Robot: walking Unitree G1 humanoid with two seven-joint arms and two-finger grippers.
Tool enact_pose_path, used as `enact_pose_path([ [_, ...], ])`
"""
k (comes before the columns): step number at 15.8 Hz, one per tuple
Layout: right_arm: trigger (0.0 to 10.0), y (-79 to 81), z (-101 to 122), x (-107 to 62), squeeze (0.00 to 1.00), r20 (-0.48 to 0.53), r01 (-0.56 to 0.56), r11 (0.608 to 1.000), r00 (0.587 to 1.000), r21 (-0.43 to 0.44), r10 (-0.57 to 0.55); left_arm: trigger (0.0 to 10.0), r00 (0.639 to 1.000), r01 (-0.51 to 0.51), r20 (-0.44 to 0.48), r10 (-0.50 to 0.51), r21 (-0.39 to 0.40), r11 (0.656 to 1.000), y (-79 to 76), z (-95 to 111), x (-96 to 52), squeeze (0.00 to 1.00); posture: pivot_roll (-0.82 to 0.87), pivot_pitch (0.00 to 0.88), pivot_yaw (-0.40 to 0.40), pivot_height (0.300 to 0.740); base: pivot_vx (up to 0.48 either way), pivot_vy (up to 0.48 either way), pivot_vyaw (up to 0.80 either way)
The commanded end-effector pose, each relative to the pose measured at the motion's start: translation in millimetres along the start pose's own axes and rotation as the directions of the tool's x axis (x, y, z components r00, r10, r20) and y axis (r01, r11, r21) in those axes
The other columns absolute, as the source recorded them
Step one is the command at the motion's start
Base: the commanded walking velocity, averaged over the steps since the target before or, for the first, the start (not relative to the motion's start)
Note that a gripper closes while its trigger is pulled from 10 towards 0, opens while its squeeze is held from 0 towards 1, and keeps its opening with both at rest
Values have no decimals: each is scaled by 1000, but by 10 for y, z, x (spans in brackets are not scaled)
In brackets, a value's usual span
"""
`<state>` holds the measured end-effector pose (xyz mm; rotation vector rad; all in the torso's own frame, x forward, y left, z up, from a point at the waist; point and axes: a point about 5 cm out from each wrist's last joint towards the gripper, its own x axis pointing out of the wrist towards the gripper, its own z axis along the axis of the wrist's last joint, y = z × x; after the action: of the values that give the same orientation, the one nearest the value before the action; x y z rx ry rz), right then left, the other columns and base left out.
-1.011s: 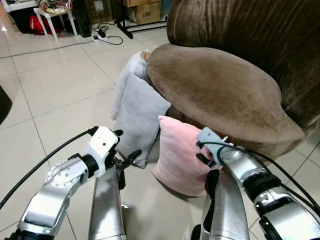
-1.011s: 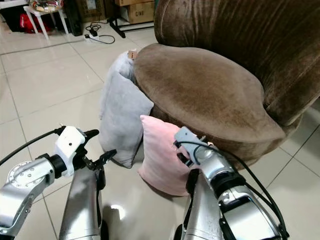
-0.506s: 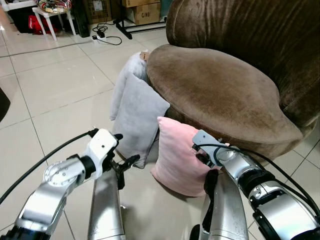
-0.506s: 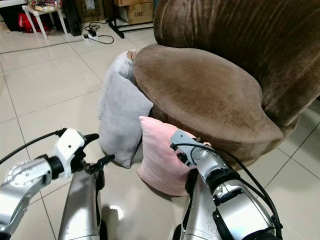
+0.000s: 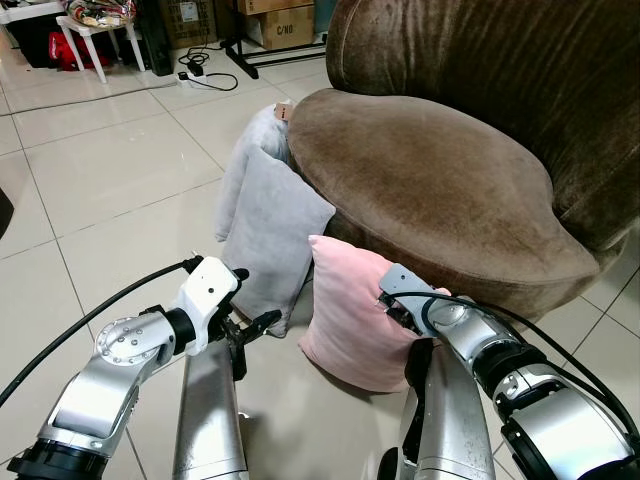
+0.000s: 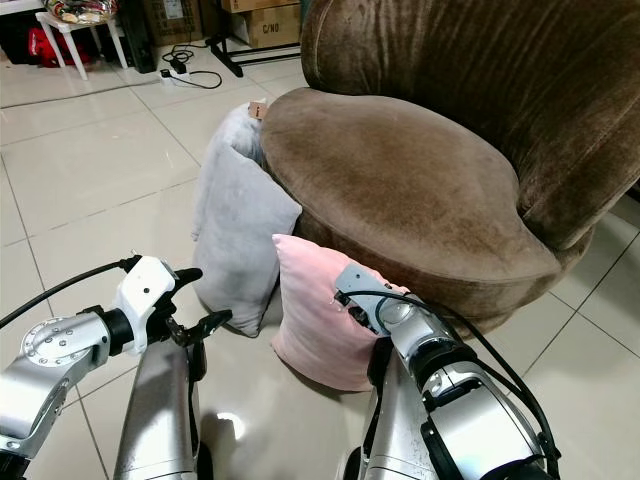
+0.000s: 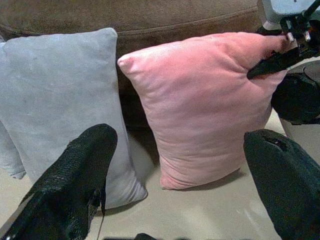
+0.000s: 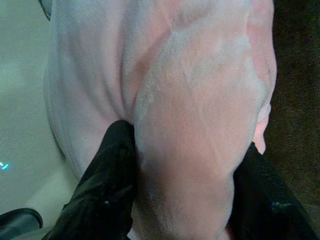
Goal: Move the pillow to the sofa from floor
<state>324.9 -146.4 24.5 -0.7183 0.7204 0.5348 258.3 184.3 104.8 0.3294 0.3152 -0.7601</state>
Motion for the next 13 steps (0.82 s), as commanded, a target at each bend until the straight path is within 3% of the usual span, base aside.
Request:
enact_pose_path([
  [1,0,30,-17,8,0,1,-16,1000,1000,17,16,10000,1000,7,9,-7,21,1000,4,41,27,0,-12,0,-69,405,0,0,0],
  [8,0,53,50,11,0,59,-42,997,998,59,38,10000,1000,1,15,-1,24,1000,16,44,56,0,-18,0,-61,405,0,0,0],
  [13,0,-2,93,-11,0,126,6,996,992,91,-18,10000,1000,-3,19,3,15,1000,-7,29,67,0,-21,0,-56,405,0,0,0],
])
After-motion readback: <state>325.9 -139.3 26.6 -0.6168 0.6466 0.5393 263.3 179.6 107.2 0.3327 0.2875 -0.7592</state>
